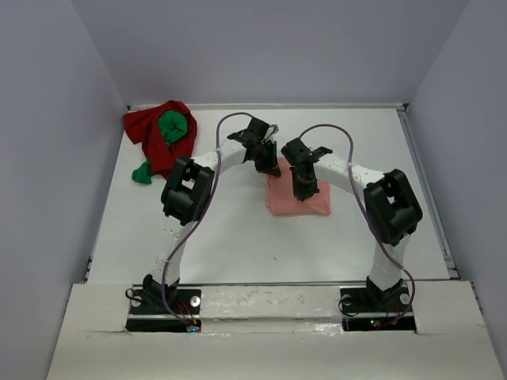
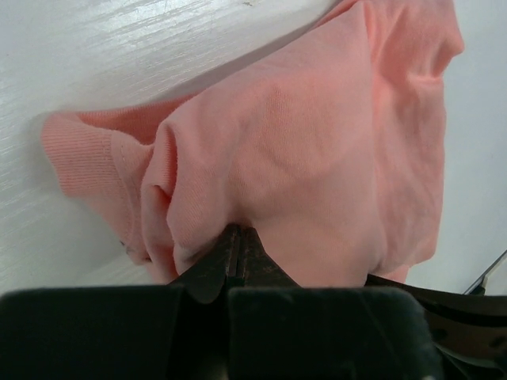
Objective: Fold and stack the t-shirts
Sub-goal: Fold the tshirt
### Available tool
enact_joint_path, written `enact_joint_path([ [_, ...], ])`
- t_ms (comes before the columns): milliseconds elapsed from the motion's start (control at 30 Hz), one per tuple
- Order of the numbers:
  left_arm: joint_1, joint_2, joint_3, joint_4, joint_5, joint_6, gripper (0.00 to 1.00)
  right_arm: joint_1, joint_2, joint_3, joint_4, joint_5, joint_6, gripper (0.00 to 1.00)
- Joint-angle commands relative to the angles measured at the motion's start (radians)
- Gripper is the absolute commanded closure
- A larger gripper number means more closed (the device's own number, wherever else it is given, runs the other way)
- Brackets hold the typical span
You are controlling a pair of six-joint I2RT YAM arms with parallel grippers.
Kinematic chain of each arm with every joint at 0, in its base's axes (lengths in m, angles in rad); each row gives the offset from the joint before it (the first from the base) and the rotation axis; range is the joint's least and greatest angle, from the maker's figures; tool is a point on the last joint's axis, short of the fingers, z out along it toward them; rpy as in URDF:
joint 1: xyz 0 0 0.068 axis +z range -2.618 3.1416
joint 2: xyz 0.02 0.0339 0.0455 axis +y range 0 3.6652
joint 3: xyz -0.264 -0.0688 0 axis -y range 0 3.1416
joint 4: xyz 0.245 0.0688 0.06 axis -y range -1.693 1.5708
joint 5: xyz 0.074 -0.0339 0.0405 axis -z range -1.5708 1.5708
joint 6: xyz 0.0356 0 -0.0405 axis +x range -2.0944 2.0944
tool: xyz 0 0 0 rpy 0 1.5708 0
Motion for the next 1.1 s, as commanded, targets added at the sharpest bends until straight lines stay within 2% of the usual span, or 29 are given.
enact_joint_path([
  [0, 0.002, -0.028, -0.001, -0.003, 0.027, 0.014, 1.0, 0.003, 0.067, 0.016, 0.062, -0.023, -0.001, 1.0],
  [233, 0.002, -0.025, -0.004, -0.004, 0.026, 0.015, 1.0, 0.003, 0.069, -0.032, 0.064, 0.008, 0.033, 1.0],
  [367, 0.004, -0.034, -0.004, -0.006, 0.026, 0.015, 1.0, 0.013, -0.03, -0.012, 0.007, 0.114, 0.041, 1.0],
  [500, 0.002, -0.039, 0.004, -0.015, 0.018, 0.015, 1.0, 0.014, -0.125, 0.092, -0.116, 0.213, 0.016, 1.0],
  [533, 0.002, -0.043, 0.002, -0.016, 0.018, 0.015, 1.0, 0.014, -0.135, 0.108, -0.133, 0.22, 0.016, 0.95],
  [567, 0.002, -0.045, 0.001, -0.016, 0.018, 0.014, 1.0, 0.014, -0.149, 0.117, -0.146, 0.217, 0.009, 0.69],
  [600, 0.004, -0.049, -0.004, -0.015, 0.018, 0.014, 1.0, 0.014, -0.163, 0.125, -0.145, 0.212, 0.007, 0.55],
  [667, 0.002, -0.059, -0.011, -0.015, 0.02, 0.012, 1.0, -0.002, -0.195, 0.12, -0.127, 0.16, -0.004, 0.36],
  [767, 0.001, -0.077, -0.024, -0.02, 0.02, 0.015, 1.0, -0.052, -0.203, 0.099, -0.087, 0.057, -0.03, 0.28],
  [867, 0.002, -0.1, -0.034, -0.027, 0.021, 0.027, 1.0, -0.149, -0.22, 0.035, -0.006, -0.076, -0.054, 0.27],
  [1000, 0.004, -0.132, -0.057, -0.027, 0.04, 0.032, 1.0, -0.343, -0.257, -0.079, 0.134, -0.439, -0.089, 0.32],
  [1067, 0.004, -0.152, -0.07, -0.026, 0.047, 0.035, 1.0, -0.445, -0.225, -0.085, 0.143, -0.516, -0.102, 0.32],
])
